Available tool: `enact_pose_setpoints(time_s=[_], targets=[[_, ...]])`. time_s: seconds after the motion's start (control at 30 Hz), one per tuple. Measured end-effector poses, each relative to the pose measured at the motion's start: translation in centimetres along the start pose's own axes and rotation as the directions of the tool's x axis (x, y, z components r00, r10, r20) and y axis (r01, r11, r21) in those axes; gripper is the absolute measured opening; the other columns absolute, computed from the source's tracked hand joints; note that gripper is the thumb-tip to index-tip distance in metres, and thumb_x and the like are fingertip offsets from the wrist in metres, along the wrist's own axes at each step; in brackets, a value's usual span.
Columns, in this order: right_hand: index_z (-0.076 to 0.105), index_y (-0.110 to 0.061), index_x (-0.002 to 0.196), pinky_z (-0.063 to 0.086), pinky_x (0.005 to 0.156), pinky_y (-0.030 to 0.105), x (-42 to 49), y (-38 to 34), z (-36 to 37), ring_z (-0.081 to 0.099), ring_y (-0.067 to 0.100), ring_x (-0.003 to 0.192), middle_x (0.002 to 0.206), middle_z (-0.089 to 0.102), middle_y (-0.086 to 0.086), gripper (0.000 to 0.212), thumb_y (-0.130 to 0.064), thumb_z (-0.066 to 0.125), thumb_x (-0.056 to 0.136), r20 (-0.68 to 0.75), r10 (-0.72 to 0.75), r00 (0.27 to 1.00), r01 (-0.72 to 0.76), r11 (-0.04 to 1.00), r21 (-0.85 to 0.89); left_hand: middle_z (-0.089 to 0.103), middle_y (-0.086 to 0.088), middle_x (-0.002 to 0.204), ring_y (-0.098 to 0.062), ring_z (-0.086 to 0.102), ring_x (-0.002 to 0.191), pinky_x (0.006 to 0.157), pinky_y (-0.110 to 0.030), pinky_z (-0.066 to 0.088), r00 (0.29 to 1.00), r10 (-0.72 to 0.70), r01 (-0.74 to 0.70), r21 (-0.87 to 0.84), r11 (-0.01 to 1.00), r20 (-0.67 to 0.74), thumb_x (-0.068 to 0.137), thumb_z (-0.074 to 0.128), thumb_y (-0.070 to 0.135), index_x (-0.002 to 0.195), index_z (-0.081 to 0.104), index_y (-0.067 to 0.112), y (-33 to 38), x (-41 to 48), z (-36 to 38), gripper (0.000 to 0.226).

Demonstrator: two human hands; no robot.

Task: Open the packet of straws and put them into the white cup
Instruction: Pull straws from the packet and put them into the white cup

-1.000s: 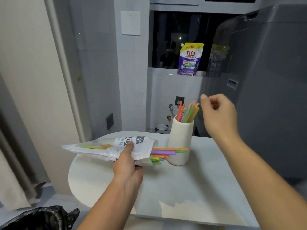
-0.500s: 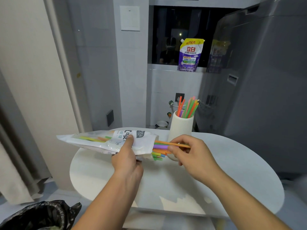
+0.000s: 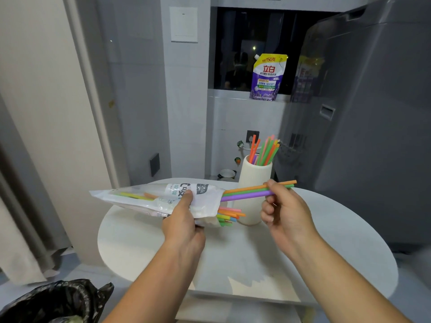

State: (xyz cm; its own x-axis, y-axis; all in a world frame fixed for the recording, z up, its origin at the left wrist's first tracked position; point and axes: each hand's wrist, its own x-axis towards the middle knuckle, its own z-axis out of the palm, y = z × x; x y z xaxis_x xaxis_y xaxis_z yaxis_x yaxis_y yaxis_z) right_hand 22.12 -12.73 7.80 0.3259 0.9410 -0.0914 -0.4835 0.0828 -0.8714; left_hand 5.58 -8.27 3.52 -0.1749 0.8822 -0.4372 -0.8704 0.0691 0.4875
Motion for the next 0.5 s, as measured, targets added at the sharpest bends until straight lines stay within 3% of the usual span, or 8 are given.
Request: enact_pose_setpoints(time_s=[0.2,0.3,0.37,0.5], targets=[[0.061,-0.011,0.075,0.044,0.049,0.022,-0.2,1.2,0.8,0.047,0.010,0.049,0.053,0.049,0.000,0.019,-0.014,0.069,0.092,-0.026,-0.087,0.996,0.086,0.996,-0.013,0.075,-0.007,0.127,-0.021,0.074,0.091,0.046,-0.024,0.058,1.000,-0.008,0.008,0.016,1.000,-0.014,0.092,0.076,0.009,0.136,0.062,0.007,-0.4,-0.3,0.1,0.046],[0.066,-0.008,0.080,0.048,0.058,0.026,-0.1,2.0,0.9,0.050,0.013,0.054,0.056,0.055,0.001,0.015,-0.017,0.073,0.089,-0.028,-0.117,0.993,0.115,0.991,-0.063,0.075,-0.007,0.127,-0.024,0.076,0.105,0.060,-0.030,0.065,1.000,-0.010,0.011,0.041,0.999,-0.008,0.092,0.076,0.010,0.136,0.062,0.008,-0.5,-0.3,0.0,0.046],[0.067,-0.006,0.083,0.050,0.058,0.027,-0.2,2.5,1.1,0.052,0.013,0.054,0.056,0.057,0.001,0.016,-0.020,0.072,0.090,-0.034,-0.117,0.993,0.113,0.988,-0.105,0.075,-0.008,0.126,-0.026,0.075,0.111,0.066,-0.034,0.066,1.000,-0.013,0.013,0.050,0.999,0.001,0.092,0.076,0.011,0.136,0.062,0.008,-0.6,-0.3,0.0,0.046],[0.068,-0.004,0.089,0.048,0.055,0.025,-0.4,2.6,1.6,0.051,0.011,0.051,0.057,0.056,0.001,0.017,-0.021,0.068,0.093,-0.023,-0.068,0.997,0.068,0.998,-0.018,0.075,-0.008,0.127,-0.027,0.075,0.111,0.063,-0.035,0.066,1.000,-0.012,0.011,0.053,0.999,0.007,0.093,0.074,0.010,0.137,0.061,0.008,-0.7,-0.2,0.0,0.046]])
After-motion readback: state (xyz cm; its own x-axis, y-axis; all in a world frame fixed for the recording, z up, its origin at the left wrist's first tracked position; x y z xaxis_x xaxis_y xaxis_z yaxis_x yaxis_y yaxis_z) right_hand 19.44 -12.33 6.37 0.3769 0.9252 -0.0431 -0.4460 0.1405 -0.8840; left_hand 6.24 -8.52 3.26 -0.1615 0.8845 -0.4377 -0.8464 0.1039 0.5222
